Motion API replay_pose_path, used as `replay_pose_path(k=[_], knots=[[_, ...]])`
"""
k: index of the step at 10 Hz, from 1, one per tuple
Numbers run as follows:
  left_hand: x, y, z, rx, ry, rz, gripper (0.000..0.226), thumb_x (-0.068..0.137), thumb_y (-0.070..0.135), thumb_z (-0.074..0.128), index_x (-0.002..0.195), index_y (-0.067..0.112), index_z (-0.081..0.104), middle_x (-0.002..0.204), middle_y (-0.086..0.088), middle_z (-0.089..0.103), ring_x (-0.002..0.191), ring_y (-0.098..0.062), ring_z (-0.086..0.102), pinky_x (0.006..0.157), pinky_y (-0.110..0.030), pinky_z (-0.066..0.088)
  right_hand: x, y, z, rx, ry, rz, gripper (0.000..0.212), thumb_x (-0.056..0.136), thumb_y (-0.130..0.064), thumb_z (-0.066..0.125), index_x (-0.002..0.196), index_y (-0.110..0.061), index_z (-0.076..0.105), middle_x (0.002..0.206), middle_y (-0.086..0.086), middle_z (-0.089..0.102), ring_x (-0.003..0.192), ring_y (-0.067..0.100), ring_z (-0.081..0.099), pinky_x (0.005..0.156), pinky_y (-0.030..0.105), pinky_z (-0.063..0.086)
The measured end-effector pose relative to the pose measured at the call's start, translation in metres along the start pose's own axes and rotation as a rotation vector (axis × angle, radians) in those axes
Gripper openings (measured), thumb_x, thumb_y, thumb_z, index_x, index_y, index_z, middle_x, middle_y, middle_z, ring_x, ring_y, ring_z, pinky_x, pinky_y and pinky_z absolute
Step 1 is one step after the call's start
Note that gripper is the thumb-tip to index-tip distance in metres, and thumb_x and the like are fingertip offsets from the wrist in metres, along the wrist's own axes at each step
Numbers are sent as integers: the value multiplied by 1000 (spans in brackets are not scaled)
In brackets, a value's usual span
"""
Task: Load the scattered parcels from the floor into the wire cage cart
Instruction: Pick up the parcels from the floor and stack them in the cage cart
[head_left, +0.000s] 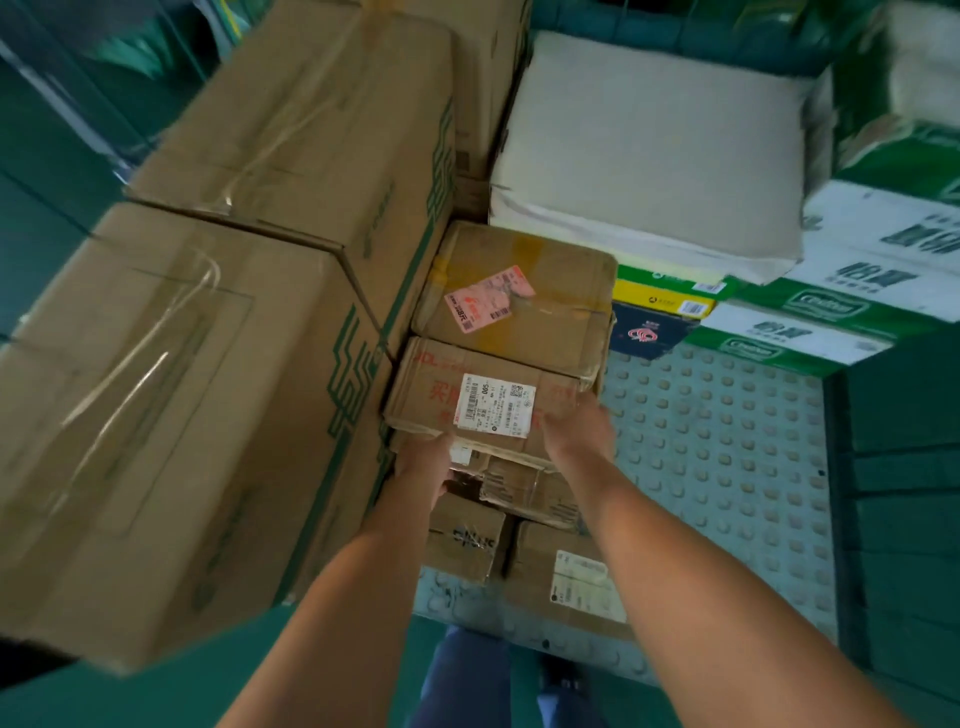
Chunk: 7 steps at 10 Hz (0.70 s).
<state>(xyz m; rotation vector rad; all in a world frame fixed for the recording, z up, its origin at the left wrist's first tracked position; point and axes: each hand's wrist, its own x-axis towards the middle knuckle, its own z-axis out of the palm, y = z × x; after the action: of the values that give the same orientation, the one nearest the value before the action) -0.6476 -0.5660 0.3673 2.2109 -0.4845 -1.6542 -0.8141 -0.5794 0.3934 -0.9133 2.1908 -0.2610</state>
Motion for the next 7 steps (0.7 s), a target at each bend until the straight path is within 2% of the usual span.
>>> replay_pose_path(k=[1,2,3,4,5,6,7], knots=[[-46,-10,-19,80,63,129,13,97,26,52,91,17,59,99,-10,64,91,-24,62,86,-42,53,-44,7,-28,49,-180,-190,39,98,-27,49,135,-13,49,134,8,56,114,24,58,89,30,47],[-82,-26,-36,83,112,199,18,93,24,53,76,22,55,86,-6,60,83,-23,57,88,-44,52,-78,15,-44,20,-325,-271,35,100,-25,46,132,-16,55,131,4,59,104,20,62,85,25,49],[-135,-75,-63,18,260,173,9,92,14,50,95,10,58,85,-8,60,81,-26,57,76,-38,50,-122,30,-47,-98,-495,-307,41,98,-26,51,135,-8,50,132,8,56,111,24,58,92,30,47],[-200,-138,-95,-143,352,110,24,84,15,47,100,6,61,85,-18,63,82,-34,65,68,-38,51,-162,38,-29,-265,-556,-428,38,94,-24,57,125,-3,56,126,15,60,106,26,60,90,32,50],[-240,-168,-111,-189,398,129,14,77,17,48,75,10,60,74,-13,62,74,-30,64,60,-32,48,-196,42,-20,-365,-596,-531,39,97,-22,52,129,0,53,129,16,57,115,30,57,93,32,45],[-287,-239,-140,-299,549,77,20,82,9,47,64,11,56,66,-9,60,65,-25,61,53,-25,45,-261,49,9,-435,-678,-663,30,96,-23,53,117,-3,61,110,14,61,100,29,58,85,32,46],[-305,-286,-165,-394,638,31,20,83,6,45,65,12,53,67,-10,60,64,-25,59,53,-24,44,-306,54,37,-497,-694,-770,19,93,-25,57,95,-7,63,83,10,60,73,25,57,63,30,44]])
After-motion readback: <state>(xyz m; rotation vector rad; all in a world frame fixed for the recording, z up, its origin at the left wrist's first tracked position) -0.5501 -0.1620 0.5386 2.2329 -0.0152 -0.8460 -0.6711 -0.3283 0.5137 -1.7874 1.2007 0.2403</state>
